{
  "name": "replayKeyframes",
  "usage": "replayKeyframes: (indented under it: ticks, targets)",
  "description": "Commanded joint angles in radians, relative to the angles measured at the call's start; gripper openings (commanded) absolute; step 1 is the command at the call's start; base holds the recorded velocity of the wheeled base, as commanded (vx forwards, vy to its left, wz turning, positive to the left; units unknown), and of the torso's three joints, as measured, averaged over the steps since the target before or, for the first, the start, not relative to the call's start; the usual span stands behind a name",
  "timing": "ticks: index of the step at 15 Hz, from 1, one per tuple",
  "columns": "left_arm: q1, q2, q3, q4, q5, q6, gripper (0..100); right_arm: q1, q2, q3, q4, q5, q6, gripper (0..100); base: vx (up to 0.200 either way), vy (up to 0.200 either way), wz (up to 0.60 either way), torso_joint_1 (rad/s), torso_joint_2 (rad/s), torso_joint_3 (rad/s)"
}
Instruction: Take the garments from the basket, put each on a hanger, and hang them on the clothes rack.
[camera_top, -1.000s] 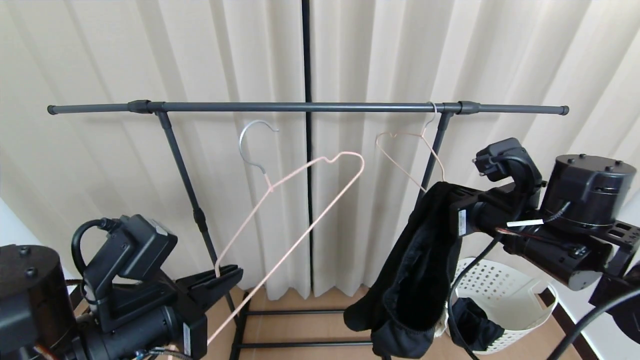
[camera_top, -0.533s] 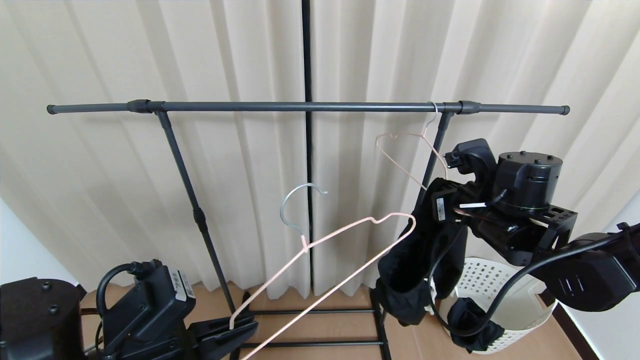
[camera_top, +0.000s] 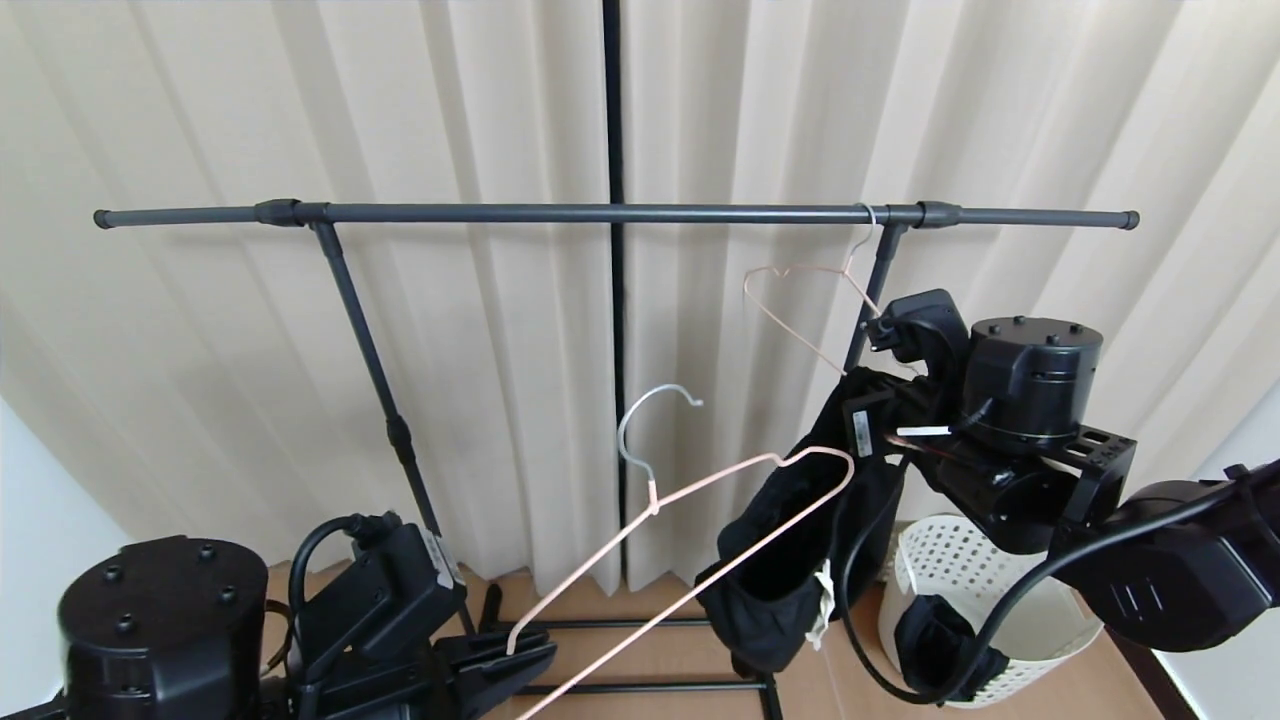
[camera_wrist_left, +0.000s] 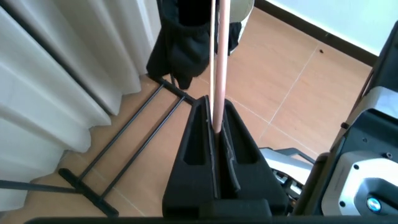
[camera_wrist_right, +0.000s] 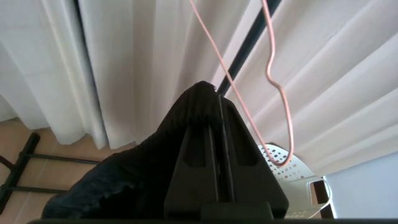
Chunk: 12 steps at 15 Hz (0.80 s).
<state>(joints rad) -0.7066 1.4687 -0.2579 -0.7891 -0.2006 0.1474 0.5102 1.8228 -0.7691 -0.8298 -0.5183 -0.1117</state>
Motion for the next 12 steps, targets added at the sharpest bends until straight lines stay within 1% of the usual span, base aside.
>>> replayKeyframes:
  ticks: [1,2,3,4,5,6,8,10,12]
  targets:
    - [0.002,0.07,-0.011,-0.032,0.003,-0.014,0,0.044,-0.031,0.021,0.003,-0.014,0.0,0,0.0,0.0,0.0,0.0,0.0,0.0]
    - [0.004,0.104,-0.009,-0.09,0.009,-0.032,0,0.074,-0.051,0.027,0.006,-0.026,0.0,0,0.0,0.0,0.0,0.0,0.0,0.0]
    - [0.004,0.12,-0.009,-0.116,0.024,-0.04,0,0.09,-0.06,0.033,0.008,-0.037,0.0,0,0.0,0.0,0.0,0.0,0.0,0.0]
    - [0.004,0.142,-0.011,-0.14,0.061,-0.043,0,0.11,-0.071,0.037,0.008,-0.051,0.0,0,0.0,0.0,0.0,0.0,0.0,0.0]
    - [0.004,0.147,-0.011,-0.147,0.07,-0.045,0,0.116,-0.071,0.037,0.008,-0.055,0.0,0,0.0,0.0,0.0,0.0,0.0,0.0]
    - [0.004,0.163,-0.011,-0.173,0.083,-0.045,0,0.145,-0.074,0.047,0.006,-0.077,0.0,0,0.0,0.0,0.0,0.0,0.0,0.0]
    - [0.002,0.173,-0.009,-0.193,0.084,-0.046,0,0.182,-0.074,0.054,0.005,-0.103,0.0,0,0.0,0.0,0.0,0.0,0.0,0.0]
    - [0.004,0.17,-0.006,-0.196,0.086,-0.046,0,0.237,-0.076,0.059,0.006,-0.147,0.0,0,0.0,0.0,0.0,0.0,0.0,0.0]
    - [0.002,0.168,-0.008,-0.197,0.098,-0.046,0,0.272,-0.076,0.064,0.005,-0.157,0.001,0,0.0,0.0,0.0,0.0,0.0,0.0]
